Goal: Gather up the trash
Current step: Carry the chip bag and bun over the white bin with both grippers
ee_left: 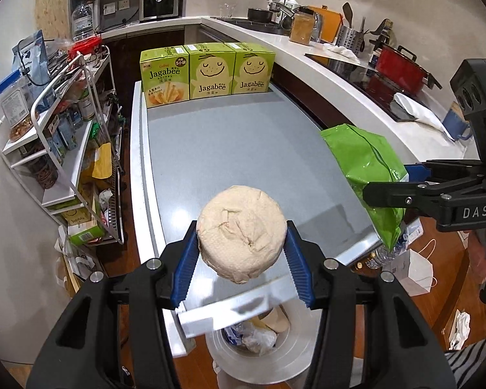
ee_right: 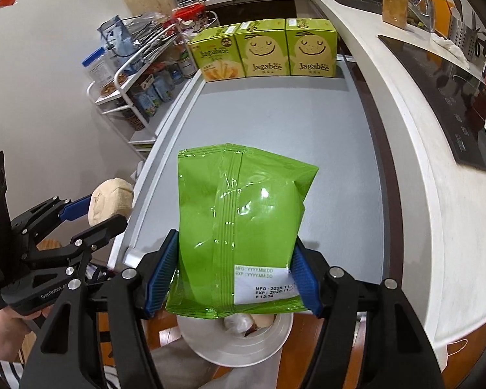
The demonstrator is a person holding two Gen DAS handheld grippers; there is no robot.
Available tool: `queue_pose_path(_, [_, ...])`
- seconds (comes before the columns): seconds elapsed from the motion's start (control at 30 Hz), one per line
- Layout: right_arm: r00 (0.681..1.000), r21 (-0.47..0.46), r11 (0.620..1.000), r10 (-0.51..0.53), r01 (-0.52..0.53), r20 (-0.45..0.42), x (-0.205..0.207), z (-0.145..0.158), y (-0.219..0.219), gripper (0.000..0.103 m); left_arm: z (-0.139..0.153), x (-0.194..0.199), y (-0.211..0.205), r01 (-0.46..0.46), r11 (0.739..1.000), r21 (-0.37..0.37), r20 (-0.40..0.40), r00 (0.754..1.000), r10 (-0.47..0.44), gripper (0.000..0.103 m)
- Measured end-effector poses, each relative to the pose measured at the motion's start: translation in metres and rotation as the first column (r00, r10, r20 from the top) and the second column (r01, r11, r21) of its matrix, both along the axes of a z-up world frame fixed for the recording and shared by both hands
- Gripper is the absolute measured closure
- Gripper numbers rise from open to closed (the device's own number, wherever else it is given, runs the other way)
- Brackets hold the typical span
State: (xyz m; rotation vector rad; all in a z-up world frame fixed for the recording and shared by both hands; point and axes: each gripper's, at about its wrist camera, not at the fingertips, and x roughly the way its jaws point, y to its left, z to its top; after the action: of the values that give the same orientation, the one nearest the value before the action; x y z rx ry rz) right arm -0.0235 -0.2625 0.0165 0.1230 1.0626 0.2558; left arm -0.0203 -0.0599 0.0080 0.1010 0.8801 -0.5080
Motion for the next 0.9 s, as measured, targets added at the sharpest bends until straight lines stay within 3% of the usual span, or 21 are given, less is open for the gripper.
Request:
queue_pose_path(0.4, [0.991, 0.017, 0.995, 0.099, -0.098, -0.095, -0.052, -0.017, 0.02, 0.039, -0.009, -0.044, 0.009, 0.057, 0.998, 0.03, -0.063, 0.997, -0.055, 0.051])
queue_pose_path(0.9, [0.952, -0.021, 0.976, 0.206, -0.216, -0.227, -0.094, -0.063, 0.041, 0.039, -0.061, -0.096, 0.006, 0.154, 0.983, 0.098, -0.232, 0.964, -0.128, 0.051])
